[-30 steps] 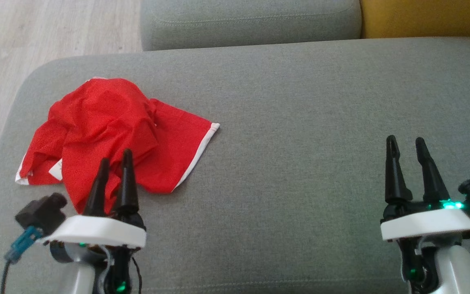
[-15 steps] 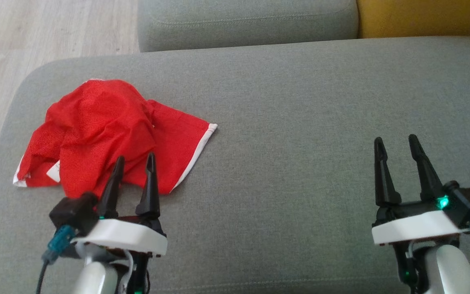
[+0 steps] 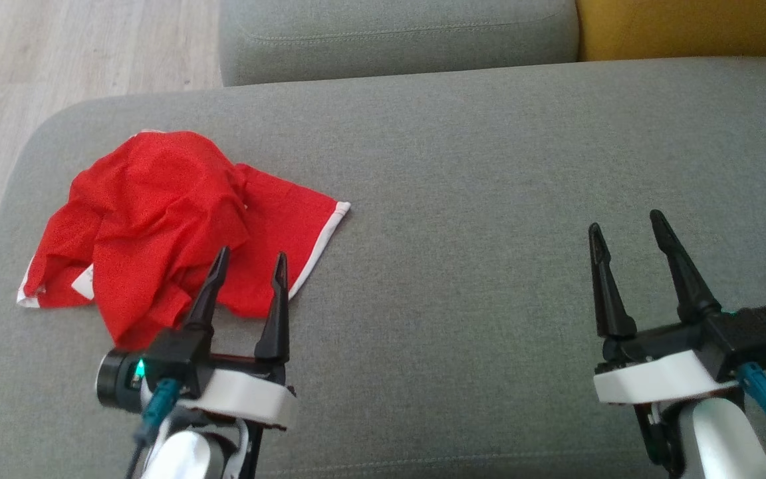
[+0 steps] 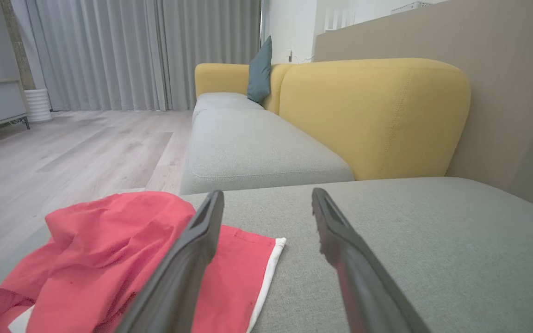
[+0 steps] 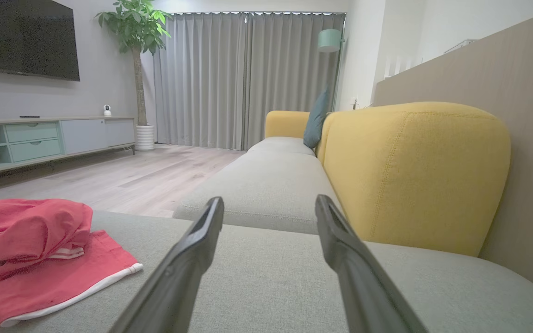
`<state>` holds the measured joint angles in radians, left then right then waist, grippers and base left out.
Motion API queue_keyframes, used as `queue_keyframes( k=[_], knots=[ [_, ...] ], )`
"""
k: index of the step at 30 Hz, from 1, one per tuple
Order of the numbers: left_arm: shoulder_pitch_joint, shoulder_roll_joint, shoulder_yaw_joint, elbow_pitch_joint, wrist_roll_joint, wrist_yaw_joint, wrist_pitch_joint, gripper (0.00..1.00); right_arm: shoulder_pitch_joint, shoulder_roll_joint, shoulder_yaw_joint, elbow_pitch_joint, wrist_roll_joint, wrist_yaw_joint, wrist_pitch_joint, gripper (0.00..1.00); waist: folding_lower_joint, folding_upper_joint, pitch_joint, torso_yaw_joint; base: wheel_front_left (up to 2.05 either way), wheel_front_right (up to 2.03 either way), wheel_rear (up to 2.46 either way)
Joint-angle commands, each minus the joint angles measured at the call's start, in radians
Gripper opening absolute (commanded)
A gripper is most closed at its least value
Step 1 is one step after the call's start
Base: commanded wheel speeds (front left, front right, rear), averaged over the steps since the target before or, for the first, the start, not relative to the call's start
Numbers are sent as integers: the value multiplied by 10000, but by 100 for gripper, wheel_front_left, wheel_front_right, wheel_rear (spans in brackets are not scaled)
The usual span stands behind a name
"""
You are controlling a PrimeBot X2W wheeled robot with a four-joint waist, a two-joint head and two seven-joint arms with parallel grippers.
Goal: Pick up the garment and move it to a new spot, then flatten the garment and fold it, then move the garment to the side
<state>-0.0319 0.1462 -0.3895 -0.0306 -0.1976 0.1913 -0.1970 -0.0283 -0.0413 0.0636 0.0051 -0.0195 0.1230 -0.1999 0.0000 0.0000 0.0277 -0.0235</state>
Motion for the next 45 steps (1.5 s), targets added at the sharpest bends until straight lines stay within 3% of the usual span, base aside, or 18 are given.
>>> queue_keyframes(
  k=[1,7,10,22,31,45],
  knots=[
    [-656,179,130,-484,355,195,-187,100,-222,-79,269,-490,-272,67,-154,100,0,0,11,1,0,0,0],
    [-558,-4,215,-777,284,409,-362,100,-116,-83,201,-493,173,71,-331,100,0,0,14,31,0,0,0],
    [-378,-222,495,-812,177,245,-450,100,-37,-85,107,-312,902,73,-420,100,0,0,-18,58,0,0,0],
    [121,-799,1383,-253,574,-698,-648,100,12,-89,78,549,1786,77,-619,100,0,0,-99,109,0,0,0],
    [153,-946,1786,386,369,-1025,-648,100,-54,-89,38,1051,2582,77,-619,100,0,0,-136,48,0,0,0],
    [106,-958,1628,457,185,-931,-648,100,-86,-89,55,1225,2615,77,-619,100,0,0,-190,75,0,0,0]
  ],
)
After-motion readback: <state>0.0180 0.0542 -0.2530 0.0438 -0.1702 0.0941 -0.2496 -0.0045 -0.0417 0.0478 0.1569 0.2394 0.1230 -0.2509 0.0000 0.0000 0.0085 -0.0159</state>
